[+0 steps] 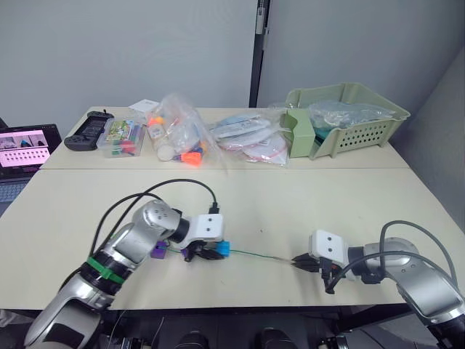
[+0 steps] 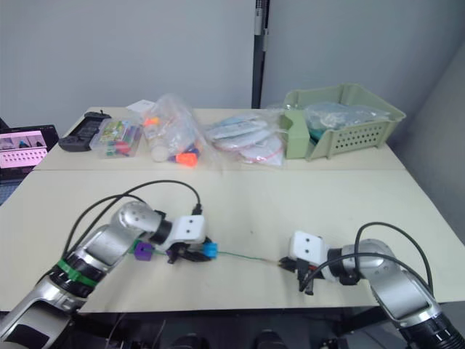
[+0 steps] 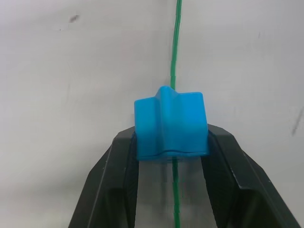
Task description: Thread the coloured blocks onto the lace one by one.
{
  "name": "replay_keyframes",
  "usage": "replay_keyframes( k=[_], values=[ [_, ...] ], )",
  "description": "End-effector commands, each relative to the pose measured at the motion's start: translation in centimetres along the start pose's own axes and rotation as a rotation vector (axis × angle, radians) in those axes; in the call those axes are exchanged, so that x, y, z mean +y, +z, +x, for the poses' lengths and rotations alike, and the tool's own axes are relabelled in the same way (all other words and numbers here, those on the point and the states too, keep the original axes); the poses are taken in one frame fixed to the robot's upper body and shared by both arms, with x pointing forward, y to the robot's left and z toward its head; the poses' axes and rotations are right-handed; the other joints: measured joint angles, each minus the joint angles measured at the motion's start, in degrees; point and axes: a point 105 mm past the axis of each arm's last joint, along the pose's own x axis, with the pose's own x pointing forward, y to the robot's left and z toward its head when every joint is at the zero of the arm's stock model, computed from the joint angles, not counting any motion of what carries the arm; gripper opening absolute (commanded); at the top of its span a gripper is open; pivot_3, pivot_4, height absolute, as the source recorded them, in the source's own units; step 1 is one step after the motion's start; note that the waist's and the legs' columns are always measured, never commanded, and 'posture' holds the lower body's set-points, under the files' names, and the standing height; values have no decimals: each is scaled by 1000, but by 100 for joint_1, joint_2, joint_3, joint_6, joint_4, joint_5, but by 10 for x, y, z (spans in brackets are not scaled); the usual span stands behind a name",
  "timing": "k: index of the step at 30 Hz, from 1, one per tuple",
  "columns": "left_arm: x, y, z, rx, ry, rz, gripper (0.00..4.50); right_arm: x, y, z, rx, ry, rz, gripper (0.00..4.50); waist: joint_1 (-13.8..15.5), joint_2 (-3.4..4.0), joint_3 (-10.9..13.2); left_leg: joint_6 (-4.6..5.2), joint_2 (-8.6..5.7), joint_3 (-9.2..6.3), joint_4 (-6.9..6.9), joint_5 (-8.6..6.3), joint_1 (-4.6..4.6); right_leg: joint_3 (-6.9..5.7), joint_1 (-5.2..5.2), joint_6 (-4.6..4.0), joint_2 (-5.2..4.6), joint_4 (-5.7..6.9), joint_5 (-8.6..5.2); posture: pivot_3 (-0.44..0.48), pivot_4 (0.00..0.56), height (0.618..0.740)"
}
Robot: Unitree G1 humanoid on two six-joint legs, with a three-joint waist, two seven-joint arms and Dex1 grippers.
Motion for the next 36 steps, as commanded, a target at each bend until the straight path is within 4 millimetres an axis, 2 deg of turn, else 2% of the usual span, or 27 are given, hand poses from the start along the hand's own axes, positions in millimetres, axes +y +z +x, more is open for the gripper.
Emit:
replay_keyframes(
  k=[1, 12, 23, 24, 30, 36],
  values=[
    [-7, -28, -21, 73, -8, -42, 1380, -6, 8, -6, -22, -19, -38, 0, -12, 0, 0, 0, 0, 1, -4, 0, 1, 1, 0, 0, 0, 0, 0, 0, 150, 740],
    [-24, -51, -31, 123, -37, -73, 1380, -5, 8, -5, -28, -12, -41, 0, -17, 1, 0, 0, 2, 8, -21, 0, 16, 5, 1, -5, -2, 1, -2, 0, 150, 740],
    [-26, -44, -24, 89, -52, -75, 1380, -4, 12, -2, -41, -8, -41, 0, -1, 2, -1, 0, 0, 11, -21, 0, 15, 7, 2, -5, -4, 0, -3, 0, 150, 740],
    [-25, -43, -26, 95, -51, -75, 2429, -4, 12, -1, -42, -8, -40, 0, -1, 2, -1, 0, -1, 11, -21, 0, 15, 7, 2, -4, -4, 0, -3, 0, 150, 740],
    [-10, -26, -39, 137, -17, 5, 4327, -4, 16, 3, -56, -17, -37, 0, -4, 1, 0, 0, -1, 10, -21, 0, 13, 6, 0, -4, -3, 0, -3, 0, 150, 740],
    [-7, -3, -61, 183, -69, 38, 4327, -5, 20, 9, -74, -31, -34, 0, 8, -3, 2, 0, -2, 7, -20, 0, -2, 2, -10, -5, -3, -1, -2, 0, 150, 740]
  ],
)
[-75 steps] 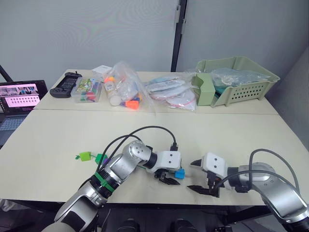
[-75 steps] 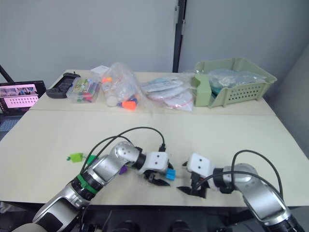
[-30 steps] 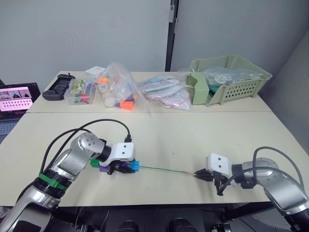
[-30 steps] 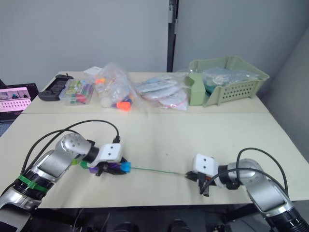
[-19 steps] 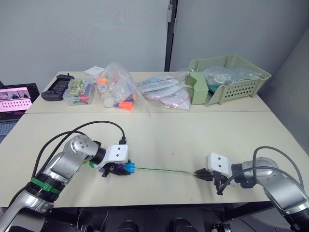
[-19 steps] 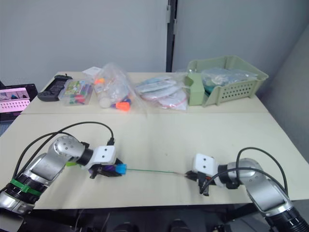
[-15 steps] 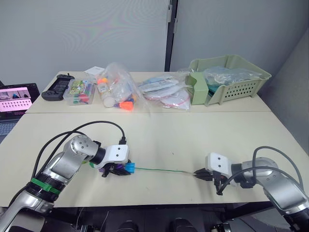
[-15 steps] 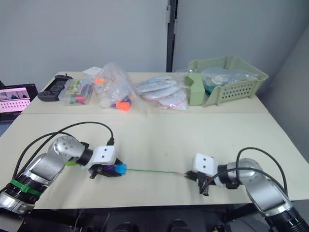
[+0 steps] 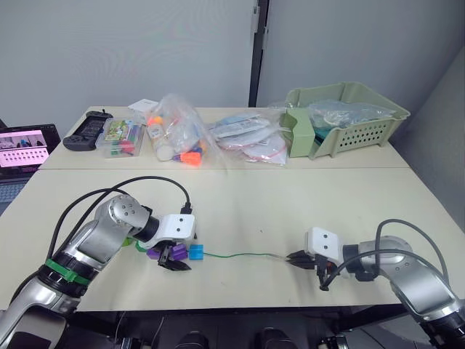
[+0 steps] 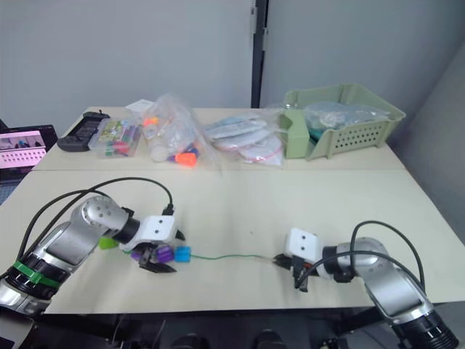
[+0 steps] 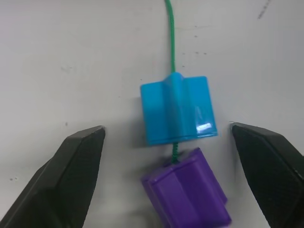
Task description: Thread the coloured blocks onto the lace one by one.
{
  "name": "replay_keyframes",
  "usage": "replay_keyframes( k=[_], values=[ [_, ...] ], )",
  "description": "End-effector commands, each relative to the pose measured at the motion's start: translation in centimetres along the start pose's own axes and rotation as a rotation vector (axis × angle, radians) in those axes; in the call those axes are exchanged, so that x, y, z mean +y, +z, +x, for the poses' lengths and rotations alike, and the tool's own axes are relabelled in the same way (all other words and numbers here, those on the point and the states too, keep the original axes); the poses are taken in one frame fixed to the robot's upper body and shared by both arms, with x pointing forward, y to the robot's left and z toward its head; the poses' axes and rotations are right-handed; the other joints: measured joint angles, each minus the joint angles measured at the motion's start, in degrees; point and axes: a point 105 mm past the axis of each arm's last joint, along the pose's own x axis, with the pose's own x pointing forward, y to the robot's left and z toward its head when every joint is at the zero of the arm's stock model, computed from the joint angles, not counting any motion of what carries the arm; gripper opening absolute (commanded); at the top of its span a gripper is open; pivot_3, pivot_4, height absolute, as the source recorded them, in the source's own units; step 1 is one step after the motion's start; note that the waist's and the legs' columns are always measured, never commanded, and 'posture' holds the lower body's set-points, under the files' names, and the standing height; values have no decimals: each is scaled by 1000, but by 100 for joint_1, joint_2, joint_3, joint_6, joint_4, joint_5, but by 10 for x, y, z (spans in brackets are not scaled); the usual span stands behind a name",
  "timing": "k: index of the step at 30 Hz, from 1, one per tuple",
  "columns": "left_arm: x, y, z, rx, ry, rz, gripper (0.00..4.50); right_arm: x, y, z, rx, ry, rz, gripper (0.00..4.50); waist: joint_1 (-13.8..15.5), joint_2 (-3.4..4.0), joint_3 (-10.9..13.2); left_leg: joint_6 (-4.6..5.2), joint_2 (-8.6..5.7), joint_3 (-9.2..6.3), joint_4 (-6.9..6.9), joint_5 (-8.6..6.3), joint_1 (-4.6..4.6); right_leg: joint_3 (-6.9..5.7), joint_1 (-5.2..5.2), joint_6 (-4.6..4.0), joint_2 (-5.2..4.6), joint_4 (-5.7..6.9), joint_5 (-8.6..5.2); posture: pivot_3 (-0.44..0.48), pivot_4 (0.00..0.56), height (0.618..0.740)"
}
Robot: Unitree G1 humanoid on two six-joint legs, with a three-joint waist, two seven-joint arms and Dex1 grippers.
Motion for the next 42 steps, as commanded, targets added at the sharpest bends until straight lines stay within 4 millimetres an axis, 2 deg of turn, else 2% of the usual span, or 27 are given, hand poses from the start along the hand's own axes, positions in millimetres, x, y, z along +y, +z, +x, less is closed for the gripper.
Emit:
replay_keyframes(
  k=[1, 3, 7, 11, 15, 19, 29, 35, 42],
  values=[
    [-1, 13, -20, 53, -25, 18, 4327, -2, 11, 1, -25, -14, -34, 0, 1, -1, 0, 0, -1, 0, 1, 0, -3, 0, 0, 0, 0, -1, 0, 0, 150, 740],
    [-3, 12, -25, 122, -33, 2, 4327, -2, 11, 2, -29, -17, -31, 0, 8, 0, 0, 0, -2, 0, 1, 0, -4, 0, 0, 1, -2, -3, -1, 0, 150, 740],
    [-1, 28, -32, 183, -67, -55, 4327, -1, 11, 6, -35, -20, -31, 0, 38, -5, 3, 0, -3, -1, 3, 0, -7, -2, 0, 9, -1, -5, -5, 0, 150, 740],
    [5, 35, -33, 277, -79, -153, 4327, -1, 11, 8, -40, -25, -35, 0, 69, -13, 8, 0, -4, -3, 16, 0, -14, -3, -1, 29, 2, -2, -17, 0, 150, 740],
    [9, 24, -17, 360, -97, -169, 4327, 0, 12, 11, -51, -37, -28, 0, 66, -13, 8, 0, -3, -3, 10, 0, -9, -2, -2, 38, 2, -2, -22, 0, 150, 740],
    [13, 28, -10, 404, -95, -129, 4327, 2, 13, 13, -61, -47, -21, 0, 84, -15, 9, 0, -3, -5, 14, 0, -15, -2, -6, 2, 2, 1, -1, 0, 150, 740],
    [10, 56, 12, 383, -122, -51, 4327, 6, 16, 22, -85, -66, 0, 0, 140, -15, 9, 0, -4, -6, 25, 0, -19, -3, -5, 3, 1, 3, -1, 0, 150, 740],
    [15, 49, 21, 417, -95, -25, 4327, 5, 17, 21, -87, -78, 6, 0, 141, -15, 9, 0, -5, -6, 26, 0, -18, -3, -5, 2, 1, 5, -1, 0, 150, 740],
    [10, 43, 32, 429, -142, -49, 4327, 7, 16, 19, -80, -85, 14, 0, 147, -15, 9, 0, -6, -7, 35, 0, -19, -3, -3, 3, 0, 9, -1, 0, 150, 740]
  ],
)
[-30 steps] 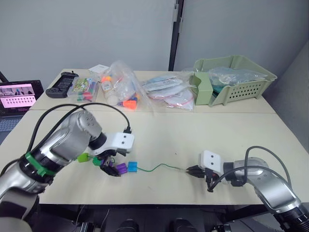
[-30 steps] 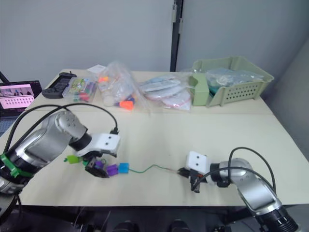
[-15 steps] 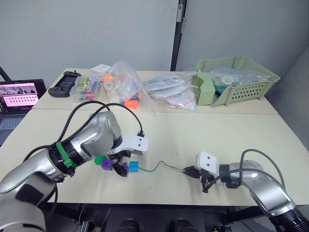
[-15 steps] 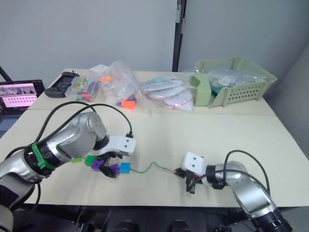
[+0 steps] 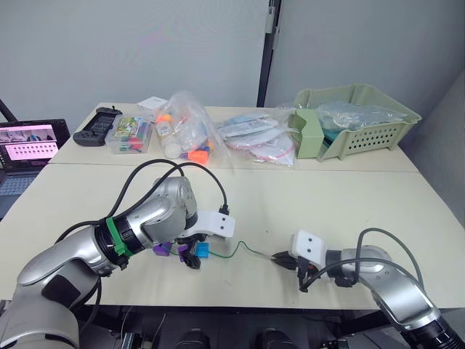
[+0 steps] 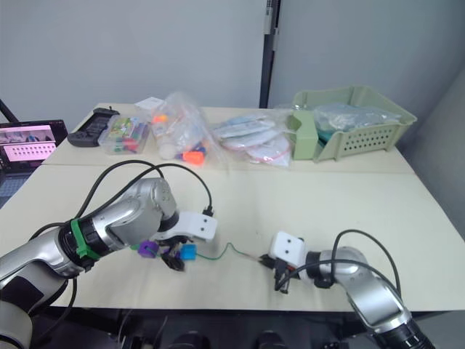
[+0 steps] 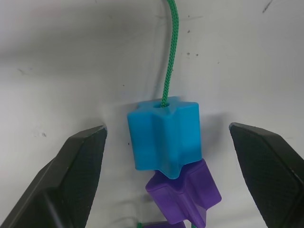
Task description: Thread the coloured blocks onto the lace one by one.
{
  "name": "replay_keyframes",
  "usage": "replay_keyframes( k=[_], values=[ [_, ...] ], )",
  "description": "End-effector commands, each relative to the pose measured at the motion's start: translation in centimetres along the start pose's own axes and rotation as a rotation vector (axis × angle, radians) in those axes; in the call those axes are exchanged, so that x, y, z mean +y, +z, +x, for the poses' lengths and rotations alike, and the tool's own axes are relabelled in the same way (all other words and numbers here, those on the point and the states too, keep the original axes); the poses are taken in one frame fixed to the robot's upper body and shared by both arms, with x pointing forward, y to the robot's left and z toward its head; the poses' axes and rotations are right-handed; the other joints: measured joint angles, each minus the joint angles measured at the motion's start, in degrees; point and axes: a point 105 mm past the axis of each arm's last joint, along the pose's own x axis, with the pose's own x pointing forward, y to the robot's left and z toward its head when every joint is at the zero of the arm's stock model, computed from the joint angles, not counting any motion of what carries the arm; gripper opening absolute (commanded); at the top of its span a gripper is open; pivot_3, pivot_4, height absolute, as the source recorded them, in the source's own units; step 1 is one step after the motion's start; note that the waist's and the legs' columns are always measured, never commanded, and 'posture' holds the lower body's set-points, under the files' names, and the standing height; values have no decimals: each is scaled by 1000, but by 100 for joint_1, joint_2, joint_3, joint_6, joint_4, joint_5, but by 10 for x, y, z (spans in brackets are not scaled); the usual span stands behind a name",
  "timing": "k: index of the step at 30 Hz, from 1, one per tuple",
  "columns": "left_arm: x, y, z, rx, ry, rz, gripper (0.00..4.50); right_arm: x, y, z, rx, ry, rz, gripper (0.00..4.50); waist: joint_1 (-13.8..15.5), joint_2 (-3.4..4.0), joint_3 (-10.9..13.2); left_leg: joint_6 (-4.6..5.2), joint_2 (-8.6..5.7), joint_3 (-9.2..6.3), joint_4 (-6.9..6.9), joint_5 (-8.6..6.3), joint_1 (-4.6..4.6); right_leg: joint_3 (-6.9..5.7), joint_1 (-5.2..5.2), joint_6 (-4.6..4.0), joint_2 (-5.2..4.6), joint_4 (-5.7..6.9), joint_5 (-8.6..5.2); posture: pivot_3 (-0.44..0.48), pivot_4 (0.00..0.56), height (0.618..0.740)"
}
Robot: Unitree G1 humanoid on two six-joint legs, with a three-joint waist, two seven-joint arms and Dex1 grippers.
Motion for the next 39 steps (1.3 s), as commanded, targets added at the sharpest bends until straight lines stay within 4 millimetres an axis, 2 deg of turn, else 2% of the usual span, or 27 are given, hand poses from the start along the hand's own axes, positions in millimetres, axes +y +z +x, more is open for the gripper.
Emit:
replay_keyframes(
  k=[1, 2, 9, 10, 15, 22, 26, 31, 39],
  values=[
    [-1, 3, 4, 3, -10, -1, 4327, -3, 10, -5, -26, -22, -30, 0, 3, 0, 0, 0, 0, 0, 2, 0, 2, 0, 2, 0, 0, 3, 0, 0, 150, 740],
    [-1, 3, 5, 1, -12, 0, 3793, -3, 10, -5, -25, -23, -28, 0, 5, 0, 0, 0, 0, 0, 5, 0, 4, 0, 3, 1, 0, 6, 0, 0, 150, 740],
    [-5, 1, 7, 4, -24, 4, 1528, -2, 10, -5, -24, -25, -23, 0, -5, 0, 0, 0, 1, 0, 7, 0, 4, 0, 3, 4, 1, 9, -2, 0, 150, 740],
    [-5, 1, 7, 5, -25, 3, 1385, -2, 10, -5, -24, -25, -23, 0, -5, 0, 0, 0, 1, 0, 7, 0, 4, 0, 3, 4, 1, 9, -2, 0, 150, 740],
    [-4, -3, 7, 14, -25, 4, 1385, -6, 7, -8, -11, -28, -31, 0, -6, 0, 0, 1, 1, 0, 7, 0, 4, 0, 3, 4, 1, 9, -2, 0, 150, 740],
    [-7, -26, 5, 50, -26, -31, 1385, -21, -8, -36, 61, -82, -38, 0, -42, 1, 0, 4, 4, 0, 4, -2, 8, 1, 2, 1, 4, 11, -1, 0, 150, 740],
    [-2, -63, 5, 117, 18, -87, 1385, -27, -21, -60, 111, -122, -18, 0, -80, 2, -1, 6, 6, 3, 2, -4, 15, 3, 4, 0, 6, 15, -2, 0, 150, 740],
    [-2, -95, 1, 165, 43, -156, 1385, -30, -26, -75, 130, -158, -6, 0, -195, 6, -4, 7, 14, 6, -4, -4, 42, 11, 19, 20, 16, 28, -21, 0, 150, 740],
    [-12, -116, -1, 190, 37, -186, 1385, -28, -27, -77, 142, -145, -9, 0, -233, 19, -11, 7, 22, 17, -45, -3, 99, 40, 41, 18, 37, 32, -37, 0, 150, 740]
  ],
)
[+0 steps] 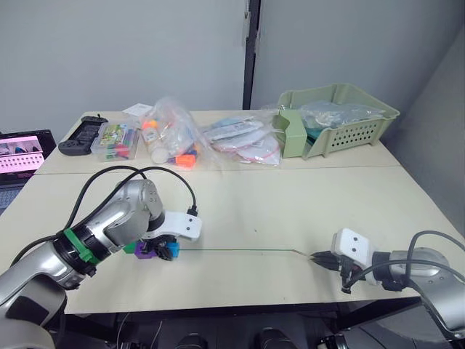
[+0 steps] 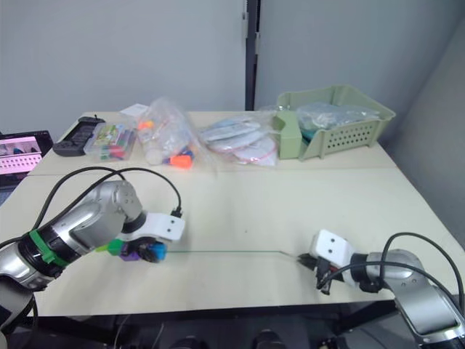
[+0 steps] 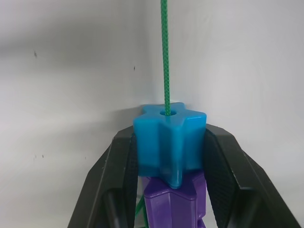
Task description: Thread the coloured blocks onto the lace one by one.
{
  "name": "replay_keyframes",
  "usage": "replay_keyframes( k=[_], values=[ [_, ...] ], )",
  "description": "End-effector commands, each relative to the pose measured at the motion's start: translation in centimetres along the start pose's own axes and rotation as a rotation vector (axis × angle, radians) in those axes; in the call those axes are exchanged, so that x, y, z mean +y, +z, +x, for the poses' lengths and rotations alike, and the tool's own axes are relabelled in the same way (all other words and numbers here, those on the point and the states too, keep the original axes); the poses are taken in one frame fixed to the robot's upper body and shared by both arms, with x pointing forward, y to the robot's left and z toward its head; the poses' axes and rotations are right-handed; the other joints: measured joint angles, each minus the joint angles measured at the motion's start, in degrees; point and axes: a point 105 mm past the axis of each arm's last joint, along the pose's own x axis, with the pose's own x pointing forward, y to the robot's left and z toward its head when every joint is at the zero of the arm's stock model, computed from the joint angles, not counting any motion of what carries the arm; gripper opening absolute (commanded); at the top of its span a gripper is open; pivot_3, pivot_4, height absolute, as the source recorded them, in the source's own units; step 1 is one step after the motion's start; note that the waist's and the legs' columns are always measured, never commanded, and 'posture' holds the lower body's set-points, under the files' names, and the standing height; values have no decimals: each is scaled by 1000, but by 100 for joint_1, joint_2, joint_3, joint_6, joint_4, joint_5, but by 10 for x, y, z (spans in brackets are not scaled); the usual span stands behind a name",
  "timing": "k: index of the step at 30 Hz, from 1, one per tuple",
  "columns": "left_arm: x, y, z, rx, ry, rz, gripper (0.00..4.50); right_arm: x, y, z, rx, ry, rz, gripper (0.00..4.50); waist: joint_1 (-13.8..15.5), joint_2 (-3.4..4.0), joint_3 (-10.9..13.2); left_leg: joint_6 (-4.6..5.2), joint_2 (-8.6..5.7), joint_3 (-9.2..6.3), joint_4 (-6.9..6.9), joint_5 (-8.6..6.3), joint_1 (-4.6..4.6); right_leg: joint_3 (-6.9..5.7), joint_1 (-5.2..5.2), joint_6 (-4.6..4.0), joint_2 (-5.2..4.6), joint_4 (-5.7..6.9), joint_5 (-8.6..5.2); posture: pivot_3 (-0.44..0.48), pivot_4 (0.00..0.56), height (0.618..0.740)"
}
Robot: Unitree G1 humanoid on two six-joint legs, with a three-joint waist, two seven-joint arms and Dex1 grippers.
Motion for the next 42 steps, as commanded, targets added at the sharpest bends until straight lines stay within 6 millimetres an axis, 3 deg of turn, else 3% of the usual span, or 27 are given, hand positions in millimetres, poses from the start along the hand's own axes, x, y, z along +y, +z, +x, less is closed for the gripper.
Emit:
replay_keyframes(
  k=[1, 16, 20, 32, 42],
  values=[
    [-7, -48, 4, 149, 4, -129, 1385, -11, -1, -11, 36, -42, -29, 0, -9, 3, -2, 0, 0, 0, -2, 0, 0, 0, -1, -1, 0, 0, -1, 0, 150, 740],
    [-22, -64, 1, 147, 10, -186, 1385, -34, -14, -25, 131, -122, -63, 0, -75, 3, -2, 0, 0, 15, -26, 0, -4, 22, -20, -4, 2, -2, -3, 0, 150, 740],
    [-22, -74, -4, 164, 30, -203, 1385, -35, -15, -26, 142, -133, -67, 0, -87, 3, -2, 0, 1, 18, -34, 0, -2, 28, -23, -6, 3, -2, -4, 0, 150, 740],
    [-27, -78, -6, 165, 38, -218, 1385, -44, -27, -47, 203, -219, -48, 0, -95, 3, -1, 1, 3, 29, -37, -1, 1, 40, -26, -5, 5, -2, -5, 0, 150, 740],
    [-25, -79, -5, 165, 50, -226, 1385, -43, -26, -49, 202, -241, -48, 0, -79, 2, -1, 2, 1, 34, -37, -1, 0, 42, -26, -4, 3, -3, -6, 0, 150, 740]
  ],
)
